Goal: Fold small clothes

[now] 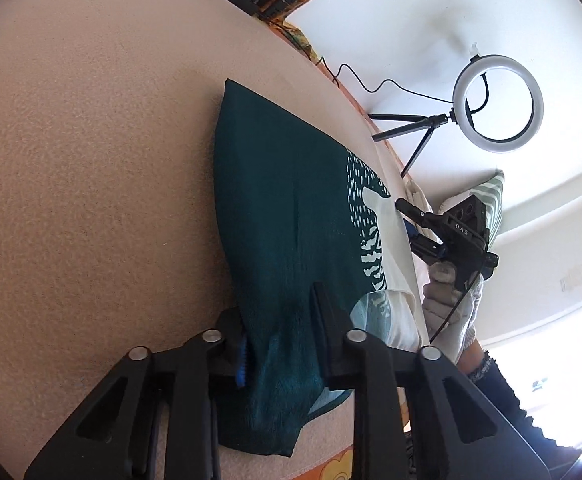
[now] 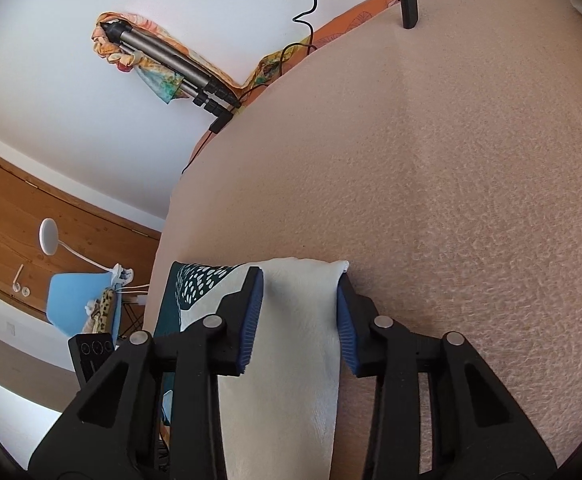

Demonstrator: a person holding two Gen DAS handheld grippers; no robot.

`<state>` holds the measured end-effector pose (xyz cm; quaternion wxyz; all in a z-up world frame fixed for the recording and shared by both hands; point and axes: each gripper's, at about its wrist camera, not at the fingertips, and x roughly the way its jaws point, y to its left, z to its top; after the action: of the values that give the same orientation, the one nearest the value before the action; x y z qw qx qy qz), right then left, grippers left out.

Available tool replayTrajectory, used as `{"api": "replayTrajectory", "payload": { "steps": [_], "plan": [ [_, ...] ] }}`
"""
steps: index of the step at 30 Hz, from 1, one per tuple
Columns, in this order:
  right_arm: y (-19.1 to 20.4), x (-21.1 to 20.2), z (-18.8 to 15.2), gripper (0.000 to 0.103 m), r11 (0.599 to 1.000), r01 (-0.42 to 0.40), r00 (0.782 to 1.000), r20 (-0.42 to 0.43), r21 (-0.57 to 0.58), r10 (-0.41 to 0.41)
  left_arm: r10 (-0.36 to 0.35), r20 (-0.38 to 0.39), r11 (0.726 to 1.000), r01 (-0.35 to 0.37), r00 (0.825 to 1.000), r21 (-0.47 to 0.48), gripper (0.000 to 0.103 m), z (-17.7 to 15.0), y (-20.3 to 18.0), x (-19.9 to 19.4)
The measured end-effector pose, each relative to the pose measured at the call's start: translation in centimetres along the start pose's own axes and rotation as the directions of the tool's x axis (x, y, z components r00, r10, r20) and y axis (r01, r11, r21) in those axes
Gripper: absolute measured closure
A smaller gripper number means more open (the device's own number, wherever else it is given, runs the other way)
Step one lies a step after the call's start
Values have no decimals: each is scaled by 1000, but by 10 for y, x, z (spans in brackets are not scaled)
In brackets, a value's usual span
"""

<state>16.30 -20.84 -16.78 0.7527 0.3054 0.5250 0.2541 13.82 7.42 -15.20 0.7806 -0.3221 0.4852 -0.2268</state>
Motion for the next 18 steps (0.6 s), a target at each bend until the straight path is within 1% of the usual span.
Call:
{"api": "replayTrajectory", "payload": {
  "steps": [1,2,3,5,8,10,13,15,18],
  "plan": [
    [2,2,0,86,1000,25,1000,-8,-4,-25,15,2,1000,-15,1000,10,97,1,-1,1],
    [5,5,-1,92,999,47,999,-13,-13,-47,33,11,999,-34,999,35,97,0,-3,1],
    [8,5,-2,93,998,64,998,-6,-28,-64,60,24,995,-62,998,75,97,0,-9,0],
    [18,4,-3,96,994,87,996,3,-61,-87,109,46,979,-116,993,170,98,-3,-23,-2],
    [35,-5,-3,97,987,120,992,39,-105,-117,122,95,956,-143,988,256,99,-7,-38,-9],
    [44,-13,-1,97,987,117,992,65,-111,-111,119,112,951,-145,987,272,99,-8,-42,-12],
    [56,-24,0,97,987,107,991,97,-121,-96,108,116,953,-136,987,270,100,-8,-43,-14],
    [65,-30,0,97,984,117,988,115,-138,-101,102,122,952,-133,987,275,100,-8,-46,-13],
    [76,-40,-2,97,980,113,987,136,-165,-91,91,142,943,-131,986,307,100,-9,-54,-16]
  ]
}}
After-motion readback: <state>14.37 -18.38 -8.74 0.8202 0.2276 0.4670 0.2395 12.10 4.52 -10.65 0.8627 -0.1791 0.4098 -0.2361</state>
